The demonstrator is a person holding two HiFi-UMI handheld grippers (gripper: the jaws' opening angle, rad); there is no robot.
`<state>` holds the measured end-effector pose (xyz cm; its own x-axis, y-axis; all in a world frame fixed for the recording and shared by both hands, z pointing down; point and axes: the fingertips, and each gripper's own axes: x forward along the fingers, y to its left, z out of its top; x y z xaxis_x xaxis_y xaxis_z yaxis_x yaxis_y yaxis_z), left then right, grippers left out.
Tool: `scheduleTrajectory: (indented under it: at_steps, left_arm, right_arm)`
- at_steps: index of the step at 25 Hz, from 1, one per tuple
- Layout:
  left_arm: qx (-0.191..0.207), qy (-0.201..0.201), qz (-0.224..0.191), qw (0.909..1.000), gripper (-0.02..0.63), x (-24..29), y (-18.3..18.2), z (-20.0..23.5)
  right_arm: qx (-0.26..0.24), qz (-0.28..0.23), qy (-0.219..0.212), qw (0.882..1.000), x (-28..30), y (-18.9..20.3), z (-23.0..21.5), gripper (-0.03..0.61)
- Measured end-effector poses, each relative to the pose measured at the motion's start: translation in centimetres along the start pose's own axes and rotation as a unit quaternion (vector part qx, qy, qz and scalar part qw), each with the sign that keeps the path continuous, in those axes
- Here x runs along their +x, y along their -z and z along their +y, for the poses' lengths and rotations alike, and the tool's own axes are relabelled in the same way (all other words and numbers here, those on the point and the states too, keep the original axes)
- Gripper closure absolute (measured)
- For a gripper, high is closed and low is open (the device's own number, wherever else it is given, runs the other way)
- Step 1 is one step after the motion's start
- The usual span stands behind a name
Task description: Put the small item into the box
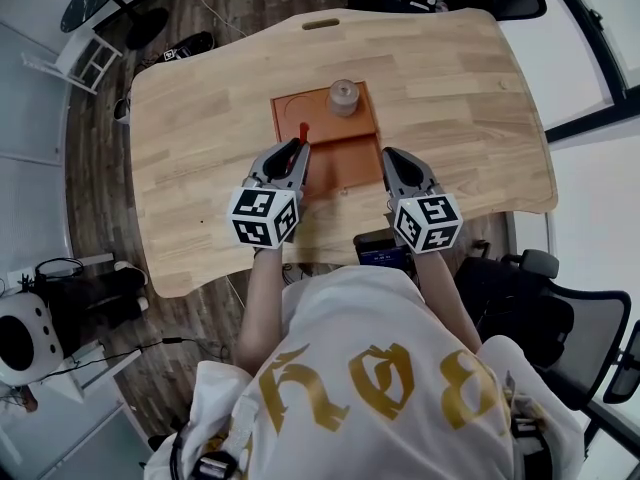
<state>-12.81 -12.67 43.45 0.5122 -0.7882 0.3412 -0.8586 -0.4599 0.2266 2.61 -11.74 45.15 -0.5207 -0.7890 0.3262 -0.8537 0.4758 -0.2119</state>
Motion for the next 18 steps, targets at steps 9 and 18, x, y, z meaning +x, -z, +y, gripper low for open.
scheduleTrajectory:
  at_steps: [9,18]
  left_arm:
    - [-0.001,-0.004,0.009,1.0000,0.552,0.5,0.2,0.4]
    - [-0.010,0.007,0.032,0.9994,0.552,2.1,1.8,0.4]
  right_arm:
    - [0.006,0.002,-0.002,1.000,0.5,0.2,-0.3,0.566]
    - [0.009,0.014,0.002,1.000,1.0,0.8,-1.1,0.566]
